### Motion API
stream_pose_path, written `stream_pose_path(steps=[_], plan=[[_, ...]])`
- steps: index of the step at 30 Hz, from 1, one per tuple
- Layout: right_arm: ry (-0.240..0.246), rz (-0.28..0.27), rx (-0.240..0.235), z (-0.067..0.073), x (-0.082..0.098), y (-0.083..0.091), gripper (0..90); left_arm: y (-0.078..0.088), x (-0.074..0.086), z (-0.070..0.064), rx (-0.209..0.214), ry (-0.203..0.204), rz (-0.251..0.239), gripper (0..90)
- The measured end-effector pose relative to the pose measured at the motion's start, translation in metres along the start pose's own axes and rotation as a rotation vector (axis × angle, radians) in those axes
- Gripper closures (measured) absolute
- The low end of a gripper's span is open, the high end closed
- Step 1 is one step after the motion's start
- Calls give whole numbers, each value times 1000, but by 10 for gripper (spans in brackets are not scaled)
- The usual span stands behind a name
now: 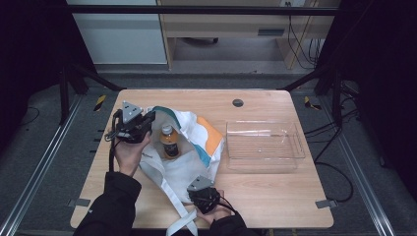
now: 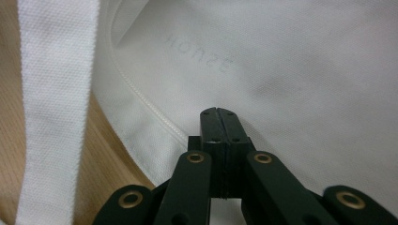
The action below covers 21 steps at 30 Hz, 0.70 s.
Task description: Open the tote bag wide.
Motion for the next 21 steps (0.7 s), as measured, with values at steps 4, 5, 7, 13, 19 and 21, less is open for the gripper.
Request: stream_pose_path(steps=[4, 5, 7, 13, 19, 21], plan=[[-3, -3, -2, 0, -1, -1, 900, -8, 3, 6, -3, 3, 14, 881], [0, -2, -1, 0, -1, -1, 900, -8, 3, 6, -3, 3, 14, 881], [0, -2, -1, 0, -1, -1, 900, -13, 6, 10, -3, 14, 18, 881], [-1, -5, -2, 0, -1, -1, 900, -22, 11, 14, -4, 26, 27, 881], [9, -7, -1, 0, -1, -2, 900, -31, 15, 20, 1, 40, 36, 881], [7, -6, 0, 0, -2, -2, 900, -34, 17, 22, 1, 45, 39, 881]])
Point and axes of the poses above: each handheld gripper's, and its own axes: y roughly backward along the jaws, x roughly out of its underside, z roughly to its left, the point moved 4 cm from there along -y, roughly forward along the jaws, and after that the axes turned 15 degrees about x, right-handed, at the moved point
